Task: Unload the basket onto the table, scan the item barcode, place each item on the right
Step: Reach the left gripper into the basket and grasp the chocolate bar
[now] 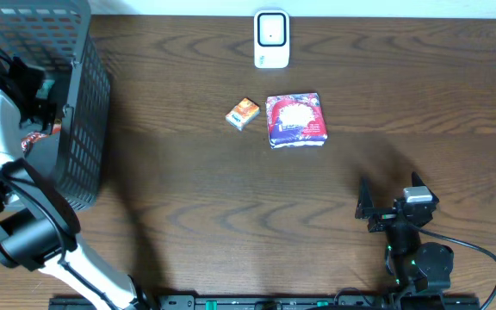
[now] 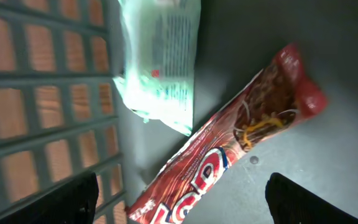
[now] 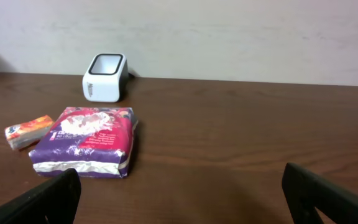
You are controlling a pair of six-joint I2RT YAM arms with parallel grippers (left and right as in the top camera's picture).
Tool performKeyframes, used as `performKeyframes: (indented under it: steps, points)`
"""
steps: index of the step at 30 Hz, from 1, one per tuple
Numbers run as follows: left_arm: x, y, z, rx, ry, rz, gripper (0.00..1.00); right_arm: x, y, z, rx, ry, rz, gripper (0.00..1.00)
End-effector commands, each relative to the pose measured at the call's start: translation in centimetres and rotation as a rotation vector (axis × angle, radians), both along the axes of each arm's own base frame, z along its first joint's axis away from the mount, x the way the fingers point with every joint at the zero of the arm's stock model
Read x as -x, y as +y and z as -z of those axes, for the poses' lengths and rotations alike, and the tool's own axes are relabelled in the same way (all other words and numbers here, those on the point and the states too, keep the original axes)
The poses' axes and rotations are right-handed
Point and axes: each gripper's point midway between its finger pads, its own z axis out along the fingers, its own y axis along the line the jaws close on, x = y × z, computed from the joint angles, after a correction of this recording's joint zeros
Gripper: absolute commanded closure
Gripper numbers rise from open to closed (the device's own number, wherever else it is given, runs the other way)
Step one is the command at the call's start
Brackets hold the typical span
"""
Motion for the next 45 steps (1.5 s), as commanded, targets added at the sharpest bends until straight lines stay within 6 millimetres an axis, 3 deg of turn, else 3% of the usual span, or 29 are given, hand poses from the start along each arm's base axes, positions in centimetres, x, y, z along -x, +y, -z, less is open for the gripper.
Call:
performKeyframes:
  steps: [1, 6, 18, 19, 22, 23, 24, 28, 33, 37, 39, 45]
  points:
    - [0.8, 0.7, 1.7, 0.011, 0.042, -0.012, 0.14, 0.0, -0.3, 0.1, 0.012, 0.0, 0.015, 0.01]
    - [1.6, 1.7, 3.1, 0.035, 0.065, -0.037, 0.2, 0.0, -0.3, 0.1, 0.012, 0.0, 0.015, 0.01]
    - [2.9, 0.0, 8.0, 0.161, 0.165, -0.025, 0.28, 0.0, -0.3, 0.1, 0.012, 0.0, 0.015, 0.01]
    - [3.2, -0.1, 8.4, 0.171, 0.18, -0.026, 0.34, 0.0, -0.3, 0.1, 0.012, 0.0, 0.015, 0.01]
    - [3.4, -0.3, 8.9, 0.18, 0.195, -0.027, 0.78, 0.0, -0.3, 0.1, 0.012, 0.0, 0.015, 0.01]
    - [3.4, -0.3, 8.8, 0.179, 0.195, -0.025, 0.88, 0.0, -0.3, 0.1, 0.012, 0.0, 0.015, 0.01]
    - [3.3, -0.4, 8.7, 0.178, 0.191, -0.026, 0.92, 0.0, -0.3, 0.1, 0.012, 0.0, 0.015, 0.01]
    - [2.4, -0.7, 7.4, 0.187, 0.127, -0.1, 0.93, 0.0, -0.3, 0.1, 0.012, 0.0, 0.015, 0.01]
    - [-0.7, -2.3, 2.4, 0.232, -0.074, -0.141, 0.93, 0.0, -0.3, 0.1, 0.012, 0.0, 0.015, 0.01]
    - [-3.3, -5.2, -5.3, 0.301, -0.312, -0.089, 0.93, 0.0, -0.3, 0.1, 0.012, 0.0, 0.015, 0.01]
    - [-4.1, -6.7, -10.3, 0.331, -0.453, -0.059, 0.92, 0.0, -0.3, 0.1, 0.012, 0.0, 0.015, 0.01]
    - [-3.5, -9.6, -22.1, 0.445, -0.79, -0.201, 0.93, 0.0, -0.3, 0.1, 0.012, 0.0, 0.015, 0.01]
